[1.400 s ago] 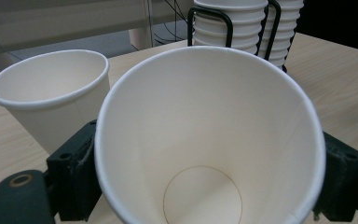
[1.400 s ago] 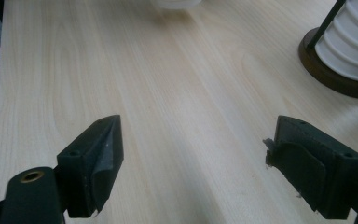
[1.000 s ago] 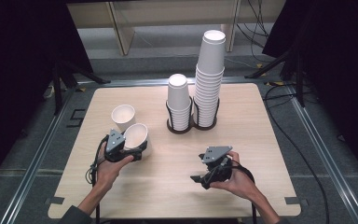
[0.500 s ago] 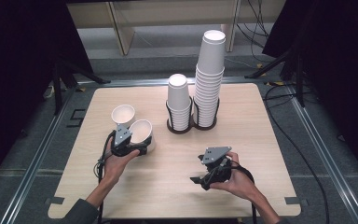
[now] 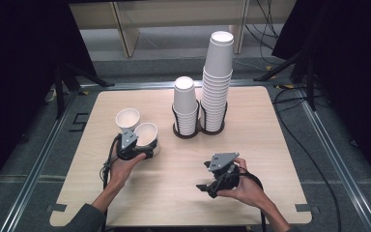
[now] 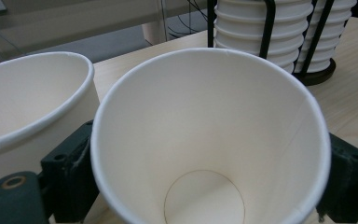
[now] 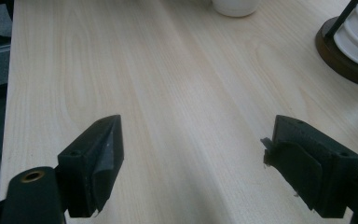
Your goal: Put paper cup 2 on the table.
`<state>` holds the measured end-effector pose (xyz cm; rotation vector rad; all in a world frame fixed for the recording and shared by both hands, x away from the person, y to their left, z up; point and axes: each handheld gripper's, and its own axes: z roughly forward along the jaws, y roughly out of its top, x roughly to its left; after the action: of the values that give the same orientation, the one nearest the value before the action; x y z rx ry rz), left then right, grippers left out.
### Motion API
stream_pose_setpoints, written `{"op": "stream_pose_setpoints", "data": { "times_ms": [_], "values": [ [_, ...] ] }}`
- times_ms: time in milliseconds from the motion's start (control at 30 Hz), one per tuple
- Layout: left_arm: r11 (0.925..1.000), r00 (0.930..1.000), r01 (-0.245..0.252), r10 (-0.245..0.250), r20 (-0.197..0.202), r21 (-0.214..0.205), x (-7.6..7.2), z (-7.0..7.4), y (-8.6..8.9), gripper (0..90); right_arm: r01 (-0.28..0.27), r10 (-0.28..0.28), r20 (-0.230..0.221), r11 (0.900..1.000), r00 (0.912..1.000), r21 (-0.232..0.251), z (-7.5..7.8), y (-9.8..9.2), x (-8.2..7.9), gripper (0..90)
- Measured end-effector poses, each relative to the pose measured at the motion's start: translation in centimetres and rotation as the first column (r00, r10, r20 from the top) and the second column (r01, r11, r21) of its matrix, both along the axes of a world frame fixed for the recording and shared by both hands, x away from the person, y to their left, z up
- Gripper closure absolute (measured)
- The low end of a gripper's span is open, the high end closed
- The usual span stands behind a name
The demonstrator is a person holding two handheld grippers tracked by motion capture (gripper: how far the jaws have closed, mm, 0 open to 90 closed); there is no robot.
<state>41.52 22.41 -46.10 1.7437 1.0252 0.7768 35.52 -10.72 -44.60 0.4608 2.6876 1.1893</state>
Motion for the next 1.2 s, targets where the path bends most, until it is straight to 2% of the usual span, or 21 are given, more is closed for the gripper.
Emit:
{"op": "stream_pose_setpoints", "data": {
  "times_ms": [100,133,333,400,433,633,833,900,933,1000,1033,1133,1200],
  "values": [
    [0.9999,1.0000,-0.007,0.007,0.002,-0.009,0.3,-0.3,0.1,9.7,-0.002,0.002,-0.001,1.0000,1.0000,0.000,0.0,0.0,0.0,18.7],
    [0.9999,0.9999,-0.011,0.011,-0.008,0.002,0.2,-0.3,0.1,9.5,-0.009,0.009,0.002,0.9999,1.0000,0.004,0.0,0.1,0.0,18.7],
    [0.9997,1.0000,0.008,-0.008,0.002,-0.021,0.2,-0.9,0.2,10.5,-0.012,0.012,-0.004,0.9999,0.9999,0.001,0.0,0.1,0.0,18.9],
    [0.9999,0.9999,0.011,-0.011,-0.005,-0.010,0.1,-0.9,0.4,10.8,-0.013,0.013,-0.004,0.9999,0.9999,0.004,0.0,0.1,-0.1,19.0],
    [0.9998,0.9999,0.013,-0.013,-0.005,-0.013,0.0,-0.9,0.4,11.2,-0.014,0.014,0.009,0.9999,0.9999,0.001,0.0,0.1,0.0,19.0],
    [0.9992,0.9993,0.038,-0.038,-0.005,-0.015,-0.4,-1.1,0.9,12.3,-0.017,0.017,0.010,0.9999,0.9998,-0.002,0.1,0.0,-0.2,19.0],
    [0.9998,0.9991,0.017,-0.017,-0.038,0.004,-0.3,-1.4,1.5,13.5,-0.015,0.015,-0.009,0.9999,0.9999,0.002,-0.1,-0.1,-0.3,19.0],
    [0.9998,0.9990,0.018,-0.018,-0.041,0.002,-0.2,-1.5,1.6,13.8,-0.021,0.021,-0.001,0.9998,0.9998,0.002,-0.1,-0.1,-0.3,19.0],
    [0.9997,0.9986,0.020,-0.019,-0.049,0.016,-0.3,-1.6,1.7,13.8,-0.022,0.022,0.005,0.9998,0.9997,0.000,-0.1,-0.1,-0.3,19.0],
    [0.9994,0.9978,0.028,-0.026,-0.061,0.022,-0.4,-1.8,1.7,14.3,-0.003,0.003,-0.022,1.0000,0.9997,0.003,-0.1,-0.2,-0.5,19.0],
    [0.9991,0.9973,0.027,-0.024,-0.070,0.032,-0.4,-1.9,1.9,14.4,-0.021,0.021,-0.009,0.9998,0.9997,0.005,-0.1,-0.2,-0.3,19.0],
    [0.9992,0.9966,0.023,-0.021,-0.080,0.032,-0.5,-2.2,2.1,14.4,-0.023,0.023,-0.013,0.9997,0.9996,0.000,-0.2,-0.3,-0.4,19.1],
    [0.9993,0.9958,0.018,-0.015,-0.090,0.033,-0.7,-2.3,2.2,14.4,-0.026,0.026,0.004,0.9997,0.9997,0.000,-0.2,-0.4,-0.4,19.1]
  ]
}}
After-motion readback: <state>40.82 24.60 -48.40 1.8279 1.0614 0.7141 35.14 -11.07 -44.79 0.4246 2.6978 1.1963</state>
